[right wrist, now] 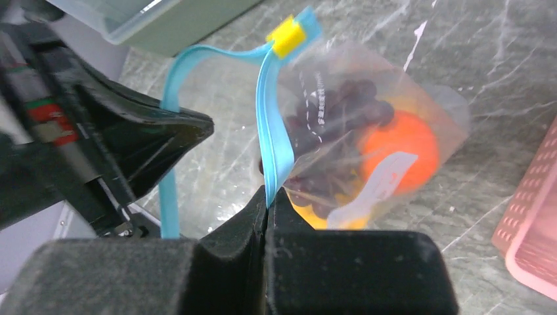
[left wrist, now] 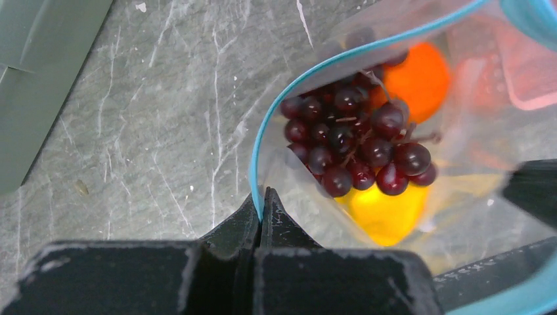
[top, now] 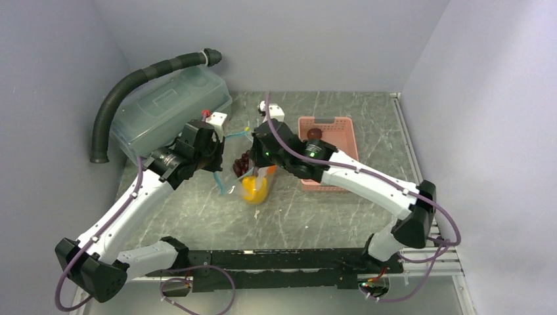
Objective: Place the food in the zip-top bag and seal the zipper
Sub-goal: Adjust the zipper food storage bag at the center of the board.
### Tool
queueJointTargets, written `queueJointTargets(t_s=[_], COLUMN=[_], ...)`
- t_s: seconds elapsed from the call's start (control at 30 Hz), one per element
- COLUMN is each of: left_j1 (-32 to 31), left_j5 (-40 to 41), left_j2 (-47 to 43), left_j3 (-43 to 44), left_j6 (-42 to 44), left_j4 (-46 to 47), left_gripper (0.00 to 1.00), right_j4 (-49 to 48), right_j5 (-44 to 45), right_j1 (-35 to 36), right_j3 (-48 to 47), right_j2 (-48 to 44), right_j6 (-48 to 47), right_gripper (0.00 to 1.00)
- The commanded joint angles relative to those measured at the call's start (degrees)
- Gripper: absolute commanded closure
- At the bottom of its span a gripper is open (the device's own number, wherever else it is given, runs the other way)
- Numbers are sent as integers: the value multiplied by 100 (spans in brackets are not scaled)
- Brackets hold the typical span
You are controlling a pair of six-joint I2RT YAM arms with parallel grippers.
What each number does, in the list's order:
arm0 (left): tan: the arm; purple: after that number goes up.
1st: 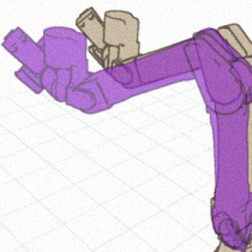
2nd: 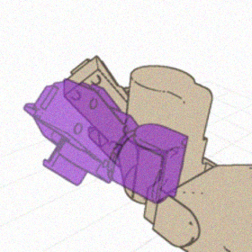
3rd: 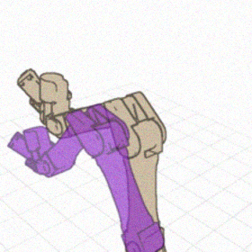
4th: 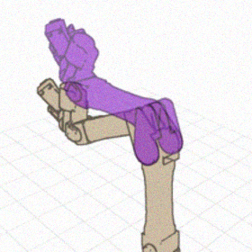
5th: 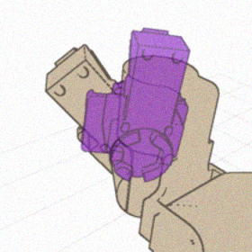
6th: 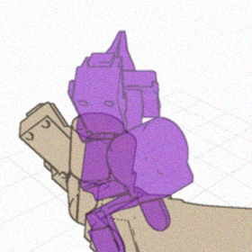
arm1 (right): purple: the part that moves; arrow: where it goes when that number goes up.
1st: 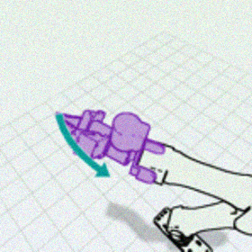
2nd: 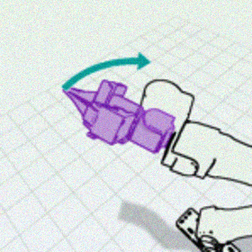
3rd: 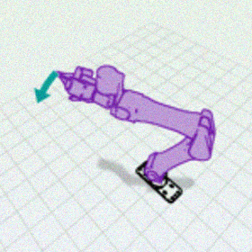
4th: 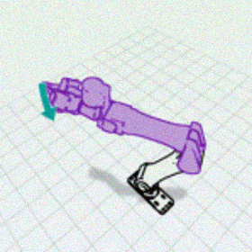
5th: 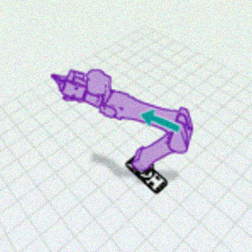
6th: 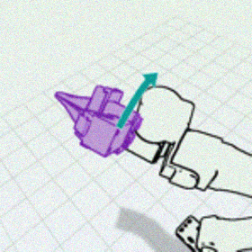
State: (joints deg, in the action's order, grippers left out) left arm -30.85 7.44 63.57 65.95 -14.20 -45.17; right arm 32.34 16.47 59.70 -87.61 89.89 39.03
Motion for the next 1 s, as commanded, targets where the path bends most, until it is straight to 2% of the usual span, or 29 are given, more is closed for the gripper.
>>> queueJointTargets(t_s=[0.0, 0.13, 0.37, 0.47, 0.6, 0.97], left_j1=[-32, -34, -35, -35, -28, -33], left_j5=[-30, -24, -40, 28, 56, 385], left_j2=[-211, -203, -4, 190, 168, -769], left_j3=[-25, -24, -4, 75, 99, -154], left_j6=[136, 131, 130, 104, 92, 80], left_j4=[242, 247, 192, 66, 45, 466], left_gripper=[100, 99, 97, 100, 100, 100], right_j4=[144, 221, -292, -393, -391, -320], right_j5=[265, 411, -156, -460, -483, -430], right_j1=[-20, -81, -540, -775, -811, -811], right_j3=[-483, -296, 977, 1264, 1253, 921], right_j2=[-522, -560, -242, 33, 62, -785], right_j6=[-364, -364, -24, 98, 60, -107], right_gripper=[100, 100, 100, 100, 100, 100])
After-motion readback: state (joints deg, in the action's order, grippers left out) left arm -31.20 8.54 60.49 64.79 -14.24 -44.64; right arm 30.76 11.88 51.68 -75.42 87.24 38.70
